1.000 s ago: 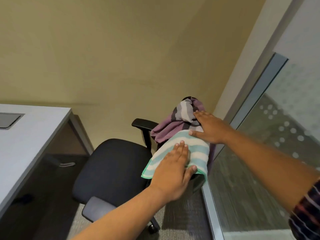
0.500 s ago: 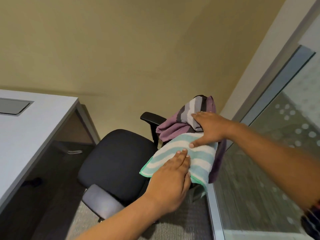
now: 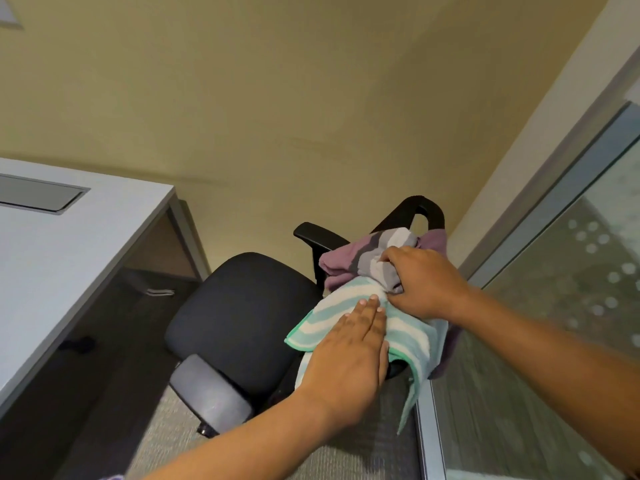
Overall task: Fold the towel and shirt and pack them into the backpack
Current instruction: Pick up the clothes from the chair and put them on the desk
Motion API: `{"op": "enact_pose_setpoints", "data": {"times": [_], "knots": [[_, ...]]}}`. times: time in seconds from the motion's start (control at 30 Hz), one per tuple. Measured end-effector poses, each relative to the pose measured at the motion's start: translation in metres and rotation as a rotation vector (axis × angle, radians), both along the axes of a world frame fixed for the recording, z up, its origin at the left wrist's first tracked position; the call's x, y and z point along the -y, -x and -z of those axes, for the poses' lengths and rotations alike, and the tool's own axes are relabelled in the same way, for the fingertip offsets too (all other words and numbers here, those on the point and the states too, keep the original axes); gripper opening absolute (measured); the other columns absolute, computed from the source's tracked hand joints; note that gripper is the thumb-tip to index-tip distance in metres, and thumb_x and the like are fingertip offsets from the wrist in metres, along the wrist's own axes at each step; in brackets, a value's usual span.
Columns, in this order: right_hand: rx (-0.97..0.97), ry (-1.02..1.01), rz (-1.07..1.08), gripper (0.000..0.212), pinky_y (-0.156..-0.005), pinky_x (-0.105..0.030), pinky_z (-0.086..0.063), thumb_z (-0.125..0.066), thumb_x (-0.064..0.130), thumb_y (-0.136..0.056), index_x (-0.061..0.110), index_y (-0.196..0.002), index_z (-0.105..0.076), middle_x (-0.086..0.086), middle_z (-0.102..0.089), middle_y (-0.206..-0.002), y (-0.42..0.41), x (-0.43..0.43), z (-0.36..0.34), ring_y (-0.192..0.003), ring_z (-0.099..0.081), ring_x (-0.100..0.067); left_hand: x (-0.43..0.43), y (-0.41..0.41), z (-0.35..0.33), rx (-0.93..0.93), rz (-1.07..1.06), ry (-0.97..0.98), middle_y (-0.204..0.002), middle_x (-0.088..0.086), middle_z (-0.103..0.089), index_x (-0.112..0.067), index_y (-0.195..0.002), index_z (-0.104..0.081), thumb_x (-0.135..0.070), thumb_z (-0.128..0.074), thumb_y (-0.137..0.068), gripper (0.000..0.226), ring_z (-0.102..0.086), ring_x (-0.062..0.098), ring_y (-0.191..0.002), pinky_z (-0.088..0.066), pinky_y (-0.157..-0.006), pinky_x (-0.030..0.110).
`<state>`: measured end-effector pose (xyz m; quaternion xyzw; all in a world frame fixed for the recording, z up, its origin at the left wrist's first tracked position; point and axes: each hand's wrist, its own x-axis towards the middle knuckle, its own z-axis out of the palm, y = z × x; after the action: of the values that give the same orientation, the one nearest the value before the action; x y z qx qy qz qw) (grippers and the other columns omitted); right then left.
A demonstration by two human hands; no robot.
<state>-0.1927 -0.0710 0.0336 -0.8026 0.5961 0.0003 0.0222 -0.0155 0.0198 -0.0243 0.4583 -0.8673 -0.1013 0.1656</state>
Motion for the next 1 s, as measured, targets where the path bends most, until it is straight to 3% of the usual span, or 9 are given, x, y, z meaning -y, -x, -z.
{"op": "enact_pose_setpoints", "data": {"times": [0.13, 0.23, 0.37, 0.5, 0.63, 0.73, 0.8, 0.87, 1.0], "knots": [[0.128, 0.117, 0.039, 0.057, -0.077, -0.035, -0.053, -0.077, 0.038, -0.076, 0.026, -0.126, -0.053, -0.001, -0.068, -0.114, -0.006, -0.014, -0.003, -0.099, -0.063, -0.024, 0.003, -0.002, -0.012, -0.144, -0.019, -0.209, -0.162, 0.004, -0.016, -0.012, -0.154, -0.019, -0.051, -0.005, -0.097, 0.070, -0.016, 0.015, -0.148, -0.005, -0.121, 0.027], [0.255, 0.229, 0.061, 0.058, -0.076, -0.034, -0.051, -0.077, 0.026, -0.077, 0.025, -0.131, -0.056, -0.002, -0.069, -0.115, -0.009, -0.027, -0.012, -0.099, -0.065, -0.027, 0.006, -0.011, -0.023, -0.449, -0.138, -0.423, -0.154, -0.005, -0.034, -0.019, -0.155, -0.012, -0.050, -0.040, -0.098, 0.071, -0.037, 0.010, -0.137, -0.028, -0.113, 0.022], [0.316, 0.438, -0.019, 0.062, -0.073, -0.035, -0.056, -0.075, 0.002, -0.071, 0.017, -0.129, -0.062, -0.007, -0.073, -0.108, -0.018, -0.043, -0.029, -0.094, -0.068, -0.027, 0.005, -0.016, -0.064, -1.016, -0.188, -0.661, -0.126, -0.027, -0.056, -0.031, -0.149, -0.027, -0.058, -0.054, -0.086, 0.073, -0.050, -0.015, -0.114, -0.042, -0.097, 0.013], [0.428, 0.569, -0.312, 0.049, -0.104, -0.022, -0.044, -0.074, 0.004, -0.080, 0.004, -0.128, -0.063, -0.008, -0.068, -0.124, -0.051, -0.062, -0.051, -0.115, -0.064, -0.015, 0.011, -0.020, -0.106, -1.540, -0.283, -0.963, -0.073, -0.004, -0.072, -0.015, -0.112, -0.064, -0.056, -0.059, -0.080, 0.052, -0.068, 0.004, -0.066, -0.053, -0.063, 0.018], [0.437, 0.541, -0.428, 0.068, -0.109, -0.026, -0.042, -0.078, 0.002, -0.076, 0.007, -0.139, -0.053, -0.004, -0.058, -0.138, -0.090, -0.073, -0.068, -0.128, -0.055, -0.011, 0.007, -0.052, -0.132, -1.727, -0.384, -0.904, -0.109, 0.016, -0.072, -0.004, -0.120, -0.063, -0.033, -0.059, -0.094, 0.039, -0.069, 0.027, -0.103, -0.055, -0.086, 0.036], [0.500, 0.354, -0.527, 0.091, -0.118, -0.034, -0.028, -0.085, 0.022, -0.074, 0.013, -0.150, -0.036, -0.002, -0.032, -0.158, -0.116, -0.076, -0.083, -0.146, -0.029, -0.014, -0.004, -0.089, -0.144, -1.786, -0.370, -0.777, -0.113, 0.017, -0.071, -0.004, -0.120, -0.064, -0.025, -0.056, -0.096, 0.033, -0.068, 0.028, -0.106, -0.054, -0.089, 0.039], [0.494, 0.196, -0.567, 0.117, -0.121, -0.028, -0.005, -0.081, 0.056, -0.071, 0.024, -0.158, -0.009, 0.007, -0.002, -0.166, -0.133, -0.079, -0.090, -0.152, -0.004, -0.012, -0.015, -0.116, -0.149, -1.842, -0.358, -0.724, -0.114, 0.018, -0.070, -0.004, -0.121, -0.064, -0.026, -0.054, -0.096, 0.035, -0.068, 0.029, -0.107, -0.053, -0.090, 0.041], [0.492, 0.155, -0.603, 0.129, -0.119, -0.022, 0.004, -0.078, 0.066, -0.065, 0.037, -0.154, 0.011, 0.016, 0.014, -0.163, -0.154, -0.084, -0.089, -0.151, 0.007, -0.008, -0.028, -0.146, -0.156, -1.941, -0.335, -0.719, -0.116, 0.020, -0.068, -0.003, -0.123, -0.062, -0.027, -0.052, -0.095, 0.038, -0.067, 0.030, -0.106, -0.055, -0.085, 0.039], [0.758, 0.165, -0.652, 0.130, -0.118, -0.019, -0.013, -0.085, -0.001, -0.064, 0.041, -0.155, -0.003, 0.015, -0.005, -0.164, -0.215, -0.092, -0.075, -0.150, -0.013, -0.008, -0.054, -0.208, -0.166, -2.054, -0.247, -0.809, -0.125, 0.022, -0.063, 0.000, -0.126, -0.061, -0.032, -0.050, -0.095, 0.046, -0.063, 0.031, -0.114, -0.055, -0.088, 0.037]]}}
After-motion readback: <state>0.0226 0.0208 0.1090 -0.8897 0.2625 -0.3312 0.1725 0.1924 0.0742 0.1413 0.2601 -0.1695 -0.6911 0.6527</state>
